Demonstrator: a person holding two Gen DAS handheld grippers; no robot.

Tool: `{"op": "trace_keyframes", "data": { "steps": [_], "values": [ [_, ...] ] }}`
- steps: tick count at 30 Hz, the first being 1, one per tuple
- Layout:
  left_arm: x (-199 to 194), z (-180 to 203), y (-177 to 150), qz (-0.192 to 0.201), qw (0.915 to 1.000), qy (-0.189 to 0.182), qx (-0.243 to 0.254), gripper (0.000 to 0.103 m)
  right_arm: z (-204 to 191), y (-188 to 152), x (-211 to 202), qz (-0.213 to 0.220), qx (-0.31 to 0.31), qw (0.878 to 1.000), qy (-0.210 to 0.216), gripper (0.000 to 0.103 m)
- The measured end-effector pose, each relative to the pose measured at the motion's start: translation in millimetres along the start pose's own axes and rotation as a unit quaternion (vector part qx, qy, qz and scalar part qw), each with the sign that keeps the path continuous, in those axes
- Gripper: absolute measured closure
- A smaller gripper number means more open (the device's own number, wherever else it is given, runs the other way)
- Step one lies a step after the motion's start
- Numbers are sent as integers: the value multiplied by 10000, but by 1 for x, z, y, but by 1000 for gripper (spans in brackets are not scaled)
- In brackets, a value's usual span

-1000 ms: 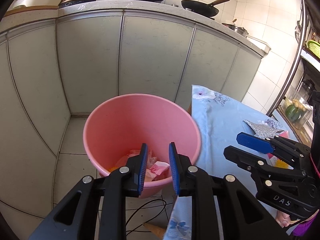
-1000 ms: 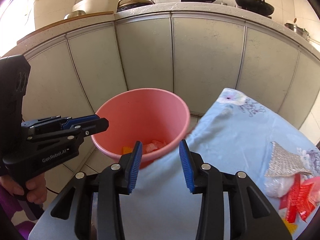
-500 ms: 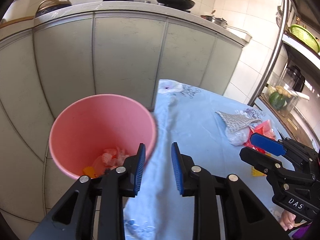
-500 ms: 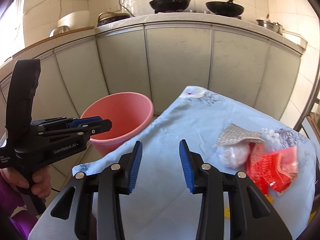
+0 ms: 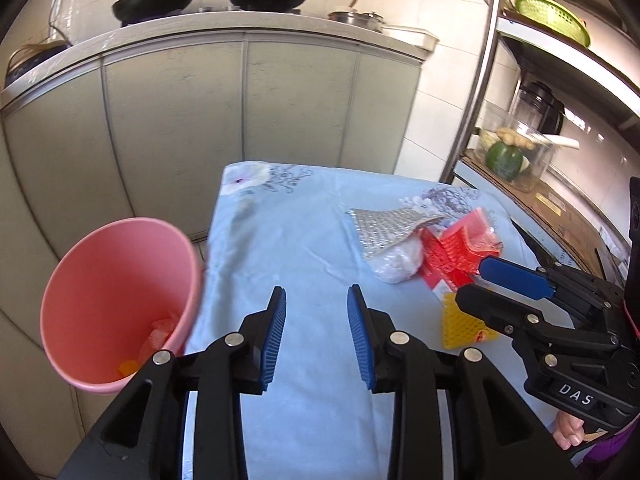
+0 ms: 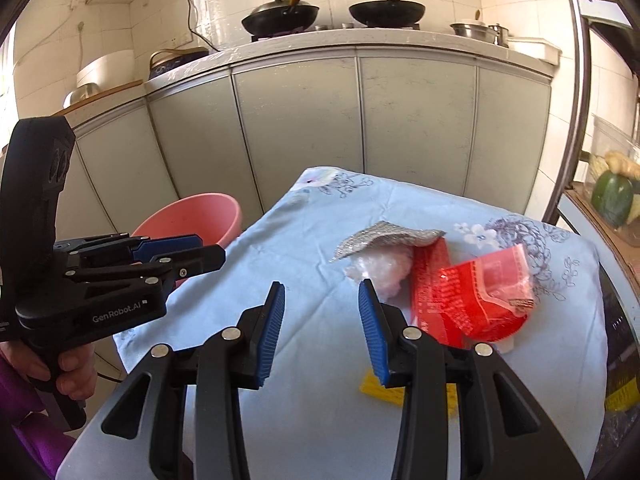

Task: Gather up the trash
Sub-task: 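Move both open grippers from the bucket back over the table trash, then grasp the yellow foam net with the left gripper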

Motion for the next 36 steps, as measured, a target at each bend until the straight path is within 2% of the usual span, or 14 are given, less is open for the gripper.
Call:
{"op": "trace_keyframes", "data": {
  "steps": [11, 23, 36],
  "values": [
    [26, 43, -7, -295, 9982, -372, 353, 72, 42, -19, -9, -43, 415, 9990, -184, 64],
    [43, 73, -15, -564, 9943, -730, 531, 72, 74, -40, -12, -174, 738, 9963, -411, 64],
    [62, 98, -40, -1001, 9858, -1007, 893, 72, 123, -50, -29, -120, 1071, 9899, -922, 64]
  ]
}}
Point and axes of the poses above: each gripper's, at about its wrist camera, not at the fingertips, and x roughly the way its jaws point, z to its right, y to its top, the point moved 8 cm from there along x, roughly the way its jaws point, and after that the axes turned 5 degrees about -x, right-handed, at the moved point
